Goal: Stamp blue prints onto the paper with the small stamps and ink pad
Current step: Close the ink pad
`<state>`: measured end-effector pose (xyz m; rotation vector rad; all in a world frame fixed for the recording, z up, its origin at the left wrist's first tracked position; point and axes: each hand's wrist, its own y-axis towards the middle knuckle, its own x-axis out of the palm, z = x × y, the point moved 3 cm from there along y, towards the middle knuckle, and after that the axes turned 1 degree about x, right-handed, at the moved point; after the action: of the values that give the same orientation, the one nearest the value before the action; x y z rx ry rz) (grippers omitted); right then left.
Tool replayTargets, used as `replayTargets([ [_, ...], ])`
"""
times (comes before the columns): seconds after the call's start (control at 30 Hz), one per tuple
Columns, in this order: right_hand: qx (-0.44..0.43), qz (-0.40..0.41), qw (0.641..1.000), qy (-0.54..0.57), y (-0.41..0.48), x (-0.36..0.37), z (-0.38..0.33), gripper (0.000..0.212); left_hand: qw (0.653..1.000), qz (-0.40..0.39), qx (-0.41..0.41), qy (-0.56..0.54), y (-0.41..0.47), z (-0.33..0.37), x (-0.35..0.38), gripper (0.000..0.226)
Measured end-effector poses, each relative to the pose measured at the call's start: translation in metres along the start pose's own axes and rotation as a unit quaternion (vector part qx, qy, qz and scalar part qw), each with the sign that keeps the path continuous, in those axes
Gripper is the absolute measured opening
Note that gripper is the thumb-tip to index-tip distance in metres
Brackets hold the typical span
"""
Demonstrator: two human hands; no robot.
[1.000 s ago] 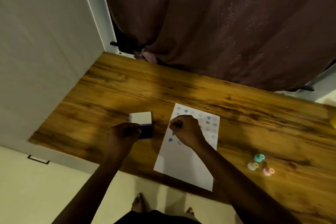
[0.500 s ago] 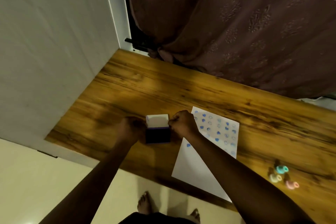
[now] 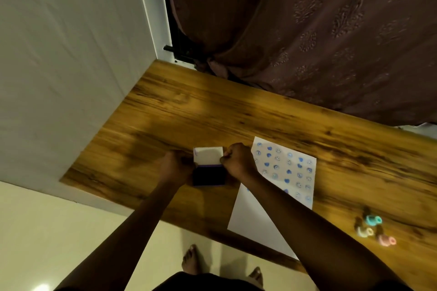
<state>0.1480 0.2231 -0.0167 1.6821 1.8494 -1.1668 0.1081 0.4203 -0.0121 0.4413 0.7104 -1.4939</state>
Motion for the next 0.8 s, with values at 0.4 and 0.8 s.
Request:
replayTargets([
  [0.4, -0.069, 0.009, 0.997, 0.035, -0.022, -0.004, 0.012, 0.025, 0.997, 0.062, -0.025, 0.031, -0.009, 0.004, 0.009, 0.018],
  [0.8, -0.059, -0.004, 0.996, 0.068, -0.047, -0.007, 0.026, 0.027, 0.993, 0.102, 0.054, 0.029, -0.037, -0.003, 0.011, 0.017],
])
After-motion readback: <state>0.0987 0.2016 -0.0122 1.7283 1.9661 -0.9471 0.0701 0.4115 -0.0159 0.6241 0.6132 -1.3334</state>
